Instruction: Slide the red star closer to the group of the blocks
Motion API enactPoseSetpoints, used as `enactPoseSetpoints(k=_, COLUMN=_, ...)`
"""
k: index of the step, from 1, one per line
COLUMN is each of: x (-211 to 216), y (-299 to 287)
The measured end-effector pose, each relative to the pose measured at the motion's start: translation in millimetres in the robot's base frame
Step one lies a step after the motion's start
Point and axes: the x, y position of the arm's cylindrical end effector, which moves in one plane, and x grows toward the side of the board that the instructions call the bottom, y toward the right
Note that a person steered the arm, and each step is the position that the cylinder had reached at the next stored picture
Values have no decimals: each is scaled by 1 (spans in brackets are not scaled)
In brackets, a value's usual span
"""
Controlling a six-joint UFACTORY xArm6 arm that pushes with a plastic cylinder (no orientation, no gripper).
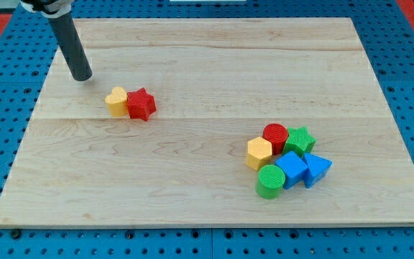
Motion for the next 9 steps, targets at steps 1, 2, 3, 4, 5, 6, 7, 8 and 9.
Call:
enactPoseSetpoints(k=1, x=11, y=1)
enactPoseSetpoints(k=2, x=20, y=-7)
enactPoseSetpoints(k=3, x=53, y=34)
enactPoseSetpoints(k=4, x=60, y=98)
enactPoseSetpoints(k=5, x=59, y=144)
enactPoseSetpoints(k=6, x=59, y=194)
enactPoseSetpoints(k=7, x=75, y=245)
enactPoseSetpoints(k=8, x=99, y=295)
enactPoseSetpoints(k=9, x=49, y=279)
